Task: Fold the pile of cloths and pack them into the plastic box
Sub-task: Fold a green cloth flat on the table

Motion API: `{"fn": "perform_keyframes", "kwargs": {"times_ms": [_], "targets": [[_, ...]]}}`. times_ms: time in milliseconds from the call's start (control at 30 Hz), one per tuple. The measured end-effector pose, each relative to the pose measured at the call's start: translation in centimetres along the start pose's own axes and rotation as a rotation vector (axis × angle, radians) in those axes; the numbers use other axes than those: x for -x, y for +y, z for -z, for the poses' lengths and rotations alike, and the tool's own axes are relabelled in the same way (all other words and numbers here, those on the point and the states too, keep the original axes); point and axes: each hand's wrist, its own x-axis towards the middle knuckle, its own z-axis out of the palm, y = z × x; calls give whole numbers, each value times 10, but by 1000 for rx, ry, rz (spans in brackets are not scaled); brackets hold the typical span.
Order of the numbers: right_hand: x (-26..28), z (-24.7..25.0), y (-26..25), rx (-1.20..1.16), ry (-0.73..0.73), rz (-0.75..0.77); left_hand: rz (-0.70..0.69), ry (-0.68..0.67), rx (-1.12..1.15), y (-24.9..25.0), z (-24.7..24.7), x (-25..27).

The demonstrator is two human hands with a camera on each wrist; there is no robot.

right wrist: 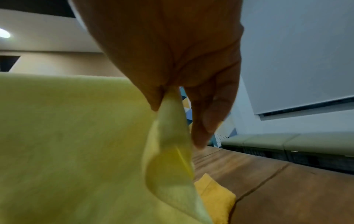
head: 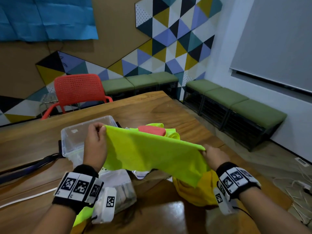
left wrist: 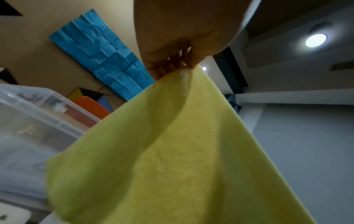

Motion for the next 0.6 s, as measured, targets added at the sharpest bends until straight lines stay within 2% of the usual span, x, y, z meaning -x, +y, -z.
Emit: {"fn": "perform_keyframes", "kwargs": {"times_ms": [100,167,233,267,367,500,600], "targets": [[5,-14,8,-1,-153,11,74,-14,-20,-15,-2,8],[13,-37,14,14,-387,99,164,-13,-66,-35,3,19],[29,-60,15,63,-642,114,259,-9,-132,-60,10,31],[34,-70,16,56,-683,89,301,-8,-164,-72,14,36],[41,-100,17,-50,-564,8,362,-26,-222,-92,21,44],[47,-134,8,-318,-374,-87,355,-25,-232,-95,21,48],[50,-146,-2,-425,-335,-170,353,-38,-228,-95,19,47]]}}
